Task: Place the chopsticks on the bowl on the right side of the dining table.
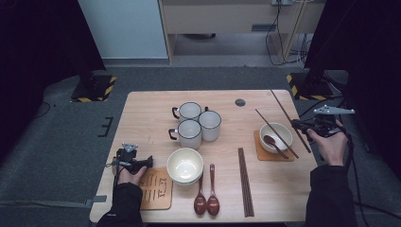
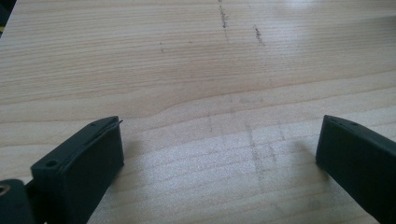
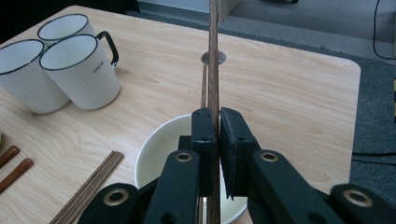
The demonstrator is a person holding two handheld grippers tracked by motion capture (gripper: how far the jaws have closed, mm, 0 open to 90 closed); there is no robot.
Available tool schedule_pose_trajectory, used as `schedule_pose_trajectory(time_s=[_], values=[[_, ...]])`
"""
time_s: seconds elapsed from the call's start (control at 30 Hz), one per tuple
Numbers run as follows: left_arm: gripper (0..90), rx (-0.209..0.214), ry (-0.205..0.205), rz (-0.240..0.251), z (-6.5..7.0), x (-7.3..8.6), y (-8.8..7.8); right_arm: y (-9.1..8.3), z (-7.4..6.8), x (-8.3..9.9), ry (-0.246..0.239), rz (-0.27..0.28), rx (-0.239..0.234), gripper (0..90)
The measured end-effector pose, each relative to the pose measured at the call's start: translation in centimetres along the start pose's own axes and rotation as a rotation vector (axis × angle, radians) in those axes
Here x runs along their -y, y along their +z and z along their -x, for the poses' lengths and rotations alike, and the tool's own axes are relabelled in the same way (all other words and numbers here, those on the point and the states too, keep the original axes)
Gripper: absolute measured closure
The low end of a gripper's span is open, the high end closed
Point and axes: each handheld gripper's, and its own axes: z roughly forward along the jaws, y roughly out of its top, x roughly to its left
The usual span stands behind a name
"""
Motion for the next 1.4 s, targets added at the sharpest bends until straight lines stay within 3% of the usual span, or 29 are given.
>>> schedule_pose_trajectory(time_s=[1.4], values=[[0.0,0.000,-0.002,0.002,0.0,0.0,0.0,3.8,1.2,3.1,0.014,-0.118,0.009,84.8]])
